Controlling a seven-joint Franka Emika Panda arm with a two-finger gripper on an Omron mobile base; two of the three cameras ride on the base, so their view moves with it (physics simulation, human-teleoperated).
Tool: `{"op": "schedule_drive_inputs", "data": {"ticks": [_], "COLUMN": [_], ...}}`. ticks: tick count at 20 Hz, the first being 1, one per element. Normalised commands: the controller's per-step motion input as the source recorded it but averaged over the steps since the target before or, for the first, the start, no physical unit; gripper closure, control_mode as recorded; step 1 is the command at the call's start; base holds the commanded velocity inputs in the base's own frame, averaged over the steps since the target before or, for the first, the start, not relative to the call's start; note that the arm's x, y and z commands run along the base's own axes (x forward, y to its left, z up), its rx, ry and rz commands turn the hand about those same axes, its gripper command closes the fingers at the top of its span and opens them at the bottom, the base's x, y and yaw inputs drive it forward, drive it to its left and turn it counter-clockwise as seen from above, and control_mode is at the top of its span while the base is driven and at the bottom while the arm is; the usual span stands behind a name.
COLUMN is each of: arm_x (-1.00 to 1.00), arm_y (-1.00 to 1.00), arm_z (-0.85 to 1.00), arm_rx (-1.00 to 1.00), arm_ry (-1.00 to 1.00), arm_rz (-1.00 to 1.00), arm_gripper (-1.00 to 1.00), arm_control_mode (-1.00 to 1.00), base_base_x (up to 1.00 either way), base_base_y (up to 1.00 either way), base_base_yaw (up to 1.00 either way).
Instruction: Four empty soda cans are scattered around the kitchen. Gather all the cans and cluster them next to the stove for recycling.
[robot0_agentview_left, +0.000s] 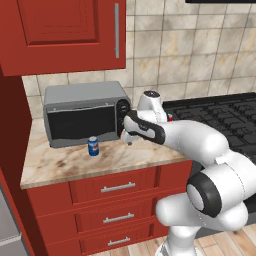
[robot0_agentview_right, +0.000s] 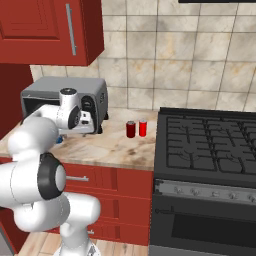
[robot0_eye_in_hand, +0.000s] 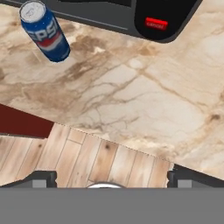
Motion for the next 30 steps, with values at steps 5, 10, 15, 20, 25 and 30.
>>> {"op": "schedule_drive_inputs", "data": {"ticks": [5,10,15,20,25,30], "arm_x": [0.00,0.00,0.03,0.05,0.04,0.00], "arm_y": [0.29,0.27,0.27,0.23,0.22,0.20], "arm_z": [0.00,0.00,0.00,0.01,0.04,0.07], "arm_rx": [0.00,0.00,0.00,0.00,0.00,0.00], "arm_ry": [0.00,0.02,0.02,0.04,0.02,0.00], "arm_rz": [-0.07,-0.06,-0.01,-0.02,-0.04,-0.06], "arm_gripper": [-1.00,-1.00,-1.00,-1.00,-1.00,-1.00], "arm_control_mode": [-1.00,-1.00,-1.00,-1.00,-1.00,-1.00], "base_base_x": [0.00,0.00,0.00,0.00,0.00,0.00], "base_base_y": [0.00,0.00,0.00,0.00,0.00,0.00], "base_base_yaw": [0.00,0.00,0.00,0.00,0.00,0.00]}}
